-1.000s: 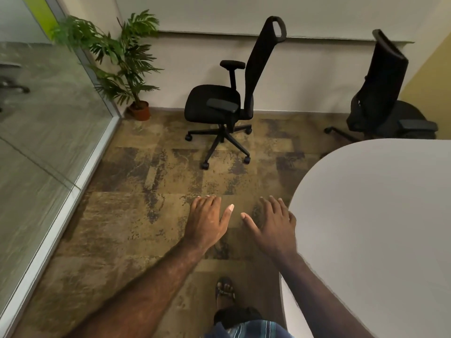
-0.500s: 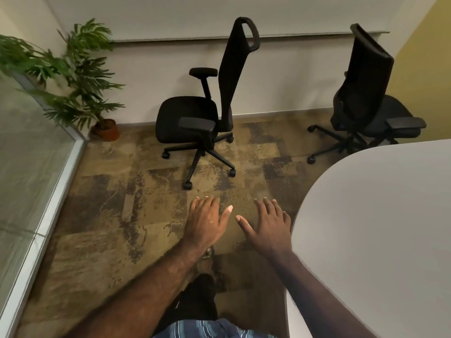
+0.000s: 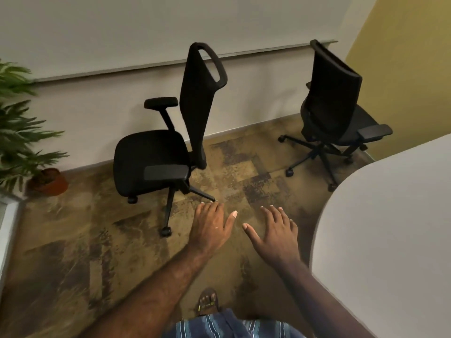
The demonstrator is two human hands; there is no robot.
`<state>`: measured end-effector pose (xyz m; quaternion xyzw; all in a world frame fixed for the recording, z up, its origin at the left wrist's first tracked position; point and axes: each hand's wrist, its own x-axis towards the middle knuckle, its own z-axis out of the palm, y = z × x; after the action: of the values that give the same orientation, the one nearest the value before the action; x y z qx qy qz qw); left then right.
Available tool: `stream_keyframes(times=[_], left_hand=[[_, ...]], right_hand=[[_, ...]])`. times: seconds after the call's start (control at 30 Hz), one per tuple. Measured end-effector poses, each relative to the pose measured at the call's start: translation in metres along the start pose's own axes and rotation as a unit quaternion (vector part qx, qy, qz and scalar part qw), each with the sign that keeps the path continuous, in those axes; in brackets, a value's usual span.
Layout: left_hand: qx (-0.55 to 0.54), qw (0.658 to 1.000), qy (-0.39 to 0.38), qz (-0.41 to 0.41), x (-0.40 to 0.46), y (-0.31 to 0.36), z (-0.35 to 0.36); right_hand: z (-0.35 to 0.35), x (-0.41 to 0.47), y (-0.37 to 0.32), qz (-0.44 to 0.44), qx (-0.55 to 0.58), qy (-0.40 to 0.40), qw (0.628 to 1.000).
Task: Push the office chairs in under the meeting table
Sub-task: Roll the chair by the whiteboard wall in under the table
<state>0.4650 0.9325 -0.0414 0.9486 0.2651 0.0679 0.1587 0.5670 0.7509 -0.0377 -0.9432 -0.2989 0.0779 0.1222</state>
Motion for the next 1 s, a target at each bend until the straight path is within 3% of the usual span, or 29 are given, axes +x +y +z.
stream_keyframes(times=[0.4,0.87,1.0], left_hand=[[-0.002,0.994,-0.018,0.109,0.192,0.028,-0.009],[0.005,0.987,-0.022,0.162,0.432,0.119,0.029],[0.0,0.986,0.014,0.165,0.504,0.138,0.034]], right_hand=[[-0.044,0.153,0.003,0.074,0.018,0.051,0.996],[-0.09,0.369,0.1,0.135,0.041,0.087,0.986],[-0.112,0.427,0.122,0.139,0.043,0.1,0.984]])
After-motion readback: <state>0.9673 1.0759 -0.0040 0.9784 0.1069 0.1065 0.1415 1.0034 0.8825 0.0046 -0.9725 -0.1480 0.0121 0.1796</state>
